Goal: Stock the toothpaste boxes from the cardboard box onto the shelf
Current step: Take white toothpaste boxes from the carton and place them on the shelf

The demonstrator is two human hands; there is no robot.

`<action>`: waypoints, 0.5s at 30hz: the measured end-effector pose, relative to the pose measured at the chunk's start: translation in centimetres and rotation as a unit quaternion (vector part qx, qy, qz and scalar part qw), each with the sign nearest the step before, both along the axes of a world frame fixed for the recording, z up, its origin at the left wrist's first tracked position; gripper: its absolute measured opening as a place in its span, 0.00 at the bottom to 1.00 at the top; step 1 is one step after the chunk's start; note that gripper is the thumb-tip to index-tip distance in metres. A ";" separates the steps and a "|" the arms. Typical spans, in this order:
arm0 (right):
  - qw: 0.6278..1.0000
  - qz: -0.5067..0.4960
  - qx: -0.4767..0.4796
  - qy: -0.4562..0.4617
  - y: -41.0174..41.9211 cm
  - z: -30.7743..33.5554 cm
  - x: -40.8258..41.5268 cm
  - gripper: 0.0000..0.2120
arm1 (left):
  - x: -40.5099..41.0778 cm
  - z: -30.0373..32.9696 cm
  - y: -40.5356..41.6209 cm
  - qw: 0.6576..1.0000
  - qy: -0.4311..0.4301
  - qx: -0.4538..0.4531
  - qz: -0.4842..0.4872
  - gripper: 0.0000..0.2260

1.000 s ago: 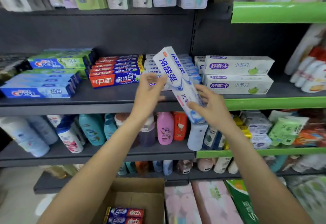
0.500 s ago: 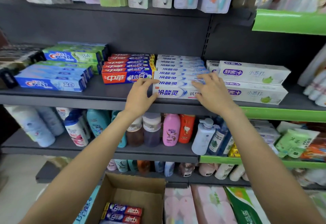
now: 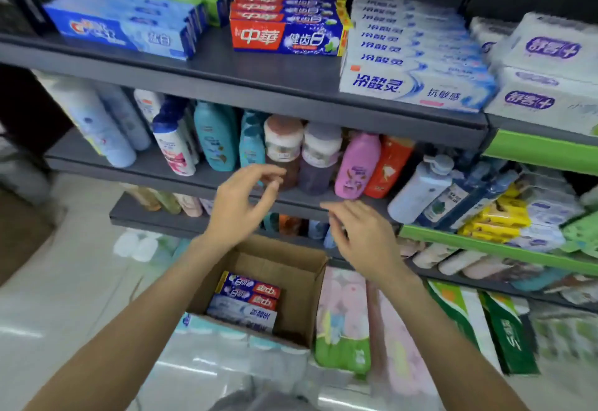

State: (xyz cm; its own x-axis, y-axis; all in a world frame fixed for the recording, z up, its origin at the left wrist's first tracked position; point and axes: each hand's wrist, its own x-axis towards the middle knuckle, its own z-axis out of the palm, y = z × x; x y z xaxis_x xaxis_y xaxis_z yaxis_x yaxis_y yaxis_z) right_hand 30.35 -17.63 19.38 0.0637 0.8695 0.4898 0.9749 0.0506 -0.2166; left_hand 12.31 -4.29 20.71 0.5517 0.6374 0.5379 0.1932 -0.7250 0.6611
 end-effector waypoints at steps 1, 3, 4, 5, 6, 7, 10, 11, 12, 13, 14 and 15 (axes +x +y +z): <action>0.999 0.006 -0.050 0.017 0.0 -1.9 -0.9 0.12 | -1.6 -2.2 0.4 0.998 0.046 -0.047 0.003 0.12; 0.987 0.007 -0.155 0.051 0.1 -5.7 -2.5 0.13 | -4.4 -6.7 1.1 0.979 0.149 -0.139 0.020 0.16; 0.976 0.009 -0.206 0.065 0.3 -7.5 -3.3 0.13 | -5.7 -9.1 1.4 0.964 0.190 -0.185 0.022 0.16; 0.965 0.013 -0.253 0.072 0.6 -9.4 -4.1 0.14 | -6.8 -11.3 1.6 0.948 0.222 -0.225 0.017 0.15; 0.952 0.020 -0.295 0.075 1.0 -11.4 -4.8 0.15 | -7.7 -13.6 1.7 0.932 0.260 -0.251 0.009 0.14; 0.940 0.026 -0.331 0.075 1.4 -13.4 -5.6 0.15 | -8.4 -15.7 1.7 0.916 0.303 -0.262 0.001 0.14; 0.903 0.021 -0.423 0.069 3.1 -19.6 -7.6 0.18 | -9.3 -21.5 1.8 0.875 0.428 -0.227 -0.013 0.17; 0.893 0.008 -0.444 0.068 3.8 -21.8 -8.2 0.18 | -9.2 -23.5 2.1 0.865 0.459 -0.203 -0.019 0.18; 0.885 -0.009 -0.459 0.072 4.4 -23.9 -8.8 0.19 | -9.0 -25.4 2.3 0.857 0.483 -0.178 -0.026 0.19; 0.876 -0.029 -0.475 0.079 4.9 -25.9 -9.2 0.20 | -8.8 -27.3 2.7 0.850 0.502 -0.155 -0.032 0.20; 0.866 -0.049 -0.489 0.089 5.5 -27.9 -9.6 0.21 | -8.5 -29.0 3.1 0.843 0.520 -0.133 -0.036 0.21; 0.853 -0.067 -0.508 0.098 6.0 -29.7 -9.9 0.23 | -8.0 -30.6 3.5 0.833 0.539 -0.118 -0.041 0.21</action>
State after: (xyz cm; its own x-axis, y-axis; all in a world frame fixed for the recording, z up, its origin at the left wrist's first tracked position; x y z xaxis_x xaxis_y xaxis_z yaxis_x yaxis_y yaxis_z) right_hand 20.48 -11.63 -10.29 0.1899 0.8176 -0.5435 0.8972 -0.3693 -0.2421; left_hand 4.27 -0.76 -9.92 0.6798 0.5918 -0.4332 0.7230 -0.6399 0.2605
